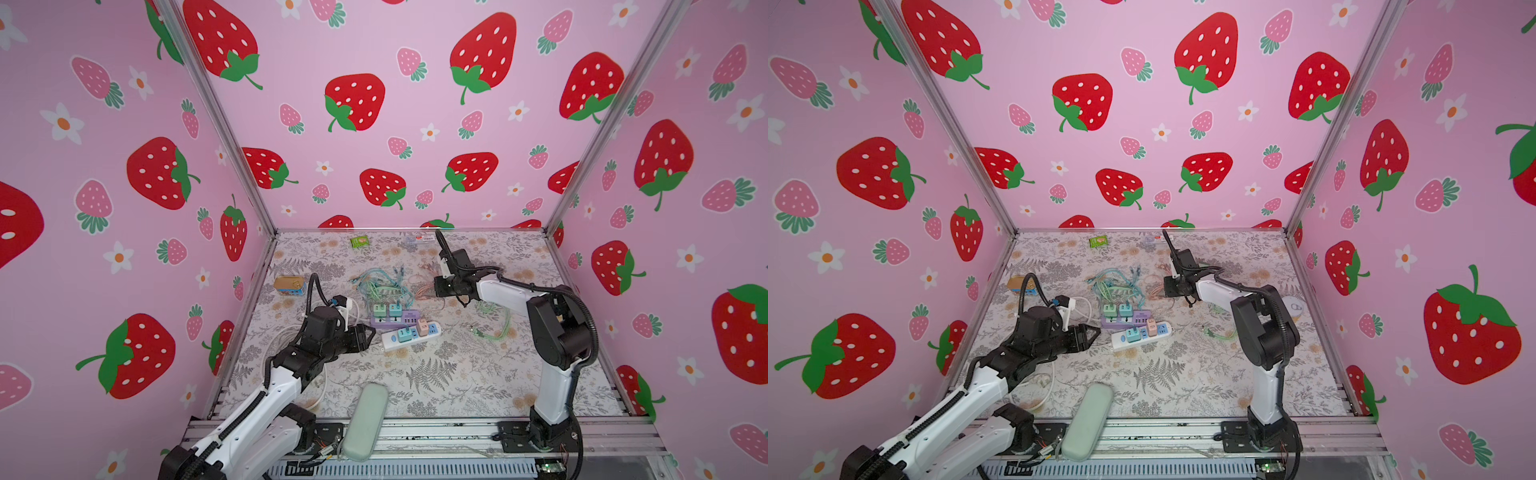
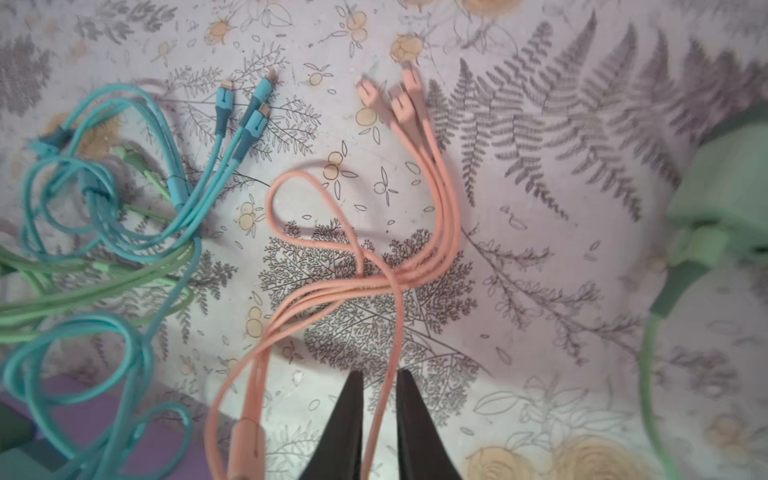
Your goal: Insert the plug
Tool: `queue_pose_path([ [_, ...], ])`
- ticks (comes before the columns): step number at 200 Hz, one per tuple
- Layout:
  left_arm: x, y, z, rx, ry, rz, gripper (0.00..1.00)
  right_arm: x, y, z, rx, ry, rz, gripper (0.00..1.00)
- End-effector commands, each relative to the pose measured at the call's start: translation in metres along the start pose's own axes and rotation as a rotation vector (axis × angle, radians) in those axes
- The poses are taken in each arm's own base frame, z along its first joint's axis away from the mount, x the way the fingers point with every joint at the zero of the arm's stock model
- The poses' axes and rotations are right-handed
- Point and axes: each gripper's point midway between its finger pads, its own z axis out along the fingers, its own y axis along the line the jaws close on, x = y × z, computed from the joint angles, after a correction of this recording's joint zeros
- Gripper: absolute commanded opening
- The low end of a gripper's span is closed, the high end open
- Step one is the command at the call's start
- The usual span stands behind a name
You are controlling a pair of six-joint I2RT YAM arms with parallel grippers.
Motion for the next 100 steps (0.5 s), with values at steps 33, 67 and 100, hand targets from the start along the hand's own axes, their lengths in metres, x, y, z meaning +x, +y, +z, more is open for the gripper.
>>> queue_pose_path([
  [33, -0.005, 0.002, 0.004, -0.008, -0.006, -0.022, 0.61, -0.031, -0.009, -0.070, 0.096, -0.058, -0.118, 0.51],
  [67, -0.003, 0.006, 0.009, -0.021, 0.005, -0.034, 0.61, -0.030, 0.015, -0.124, -0.016, -0.110, -0.157, 0.49],
  [100, 0.000, 0.014, 0.016, -0.050, 0.017, -0.053, 0.61, 0.009, 0.045, -0.158, -0.129, -0.098, -0.184, 0.48],
])
